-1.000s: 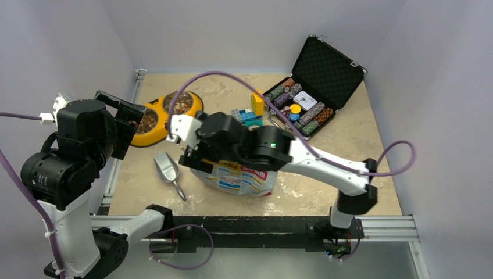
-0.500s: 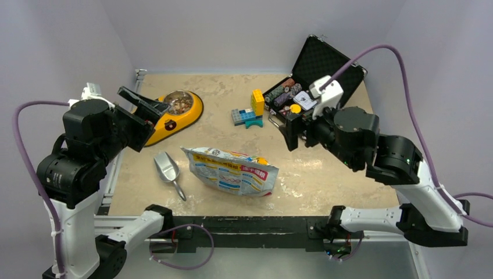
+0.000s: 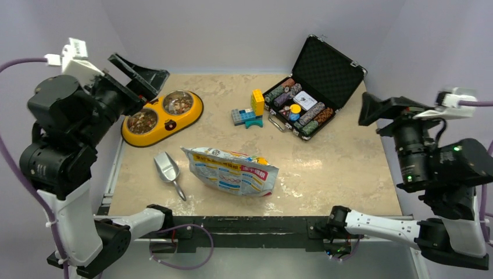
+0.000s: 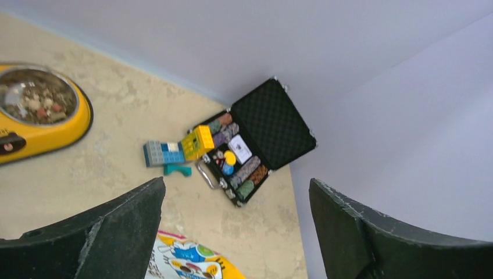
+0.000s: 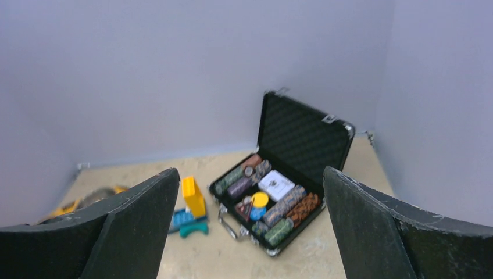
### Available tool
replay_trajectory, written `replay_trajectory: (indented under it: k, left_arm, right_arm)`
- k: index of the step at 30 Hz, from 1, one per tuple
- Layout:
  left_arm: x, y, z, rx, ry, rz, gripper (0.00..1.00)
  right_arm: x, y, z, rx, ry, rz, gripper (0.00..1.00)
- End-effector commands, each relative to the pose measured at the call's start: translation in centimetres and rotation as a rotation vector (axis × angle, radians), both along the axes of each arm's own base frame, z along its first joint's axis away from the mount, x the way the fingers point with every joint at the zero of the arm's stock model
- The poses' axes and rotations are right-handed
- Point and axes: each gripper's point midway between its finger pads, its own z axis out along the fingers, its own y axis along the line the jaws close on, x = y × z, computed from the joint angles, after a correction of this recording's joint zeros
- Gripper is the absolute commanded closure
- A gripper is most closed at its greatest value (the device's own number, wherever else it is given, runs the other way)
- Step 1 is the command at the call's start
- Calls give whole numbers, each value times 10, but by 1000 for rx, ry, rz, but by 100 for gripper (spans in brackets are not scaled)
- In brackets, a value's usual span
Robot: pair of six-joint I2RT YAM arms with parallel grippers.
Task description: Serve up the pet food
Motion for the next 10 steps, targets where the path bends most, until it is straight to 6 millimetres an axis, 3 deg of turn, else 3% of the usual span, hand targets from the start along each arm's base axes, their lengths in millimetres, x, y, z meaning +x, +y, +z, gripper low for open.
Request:
replay_trajectory:
  k: [1,6,10]
  left_arm:
    - [-24,34,47,129,-231,102,4]
    - [-27,45,44,172,-241,146,5]
    - [-29,49,39,202,-230,160,6]
  right_arm:
    - [3,-29,40,24,-123,-184,1]
    - [13,-19,31,-38,-48,-266,1]
    - [10,-14,25,-16,-6,-235,1]
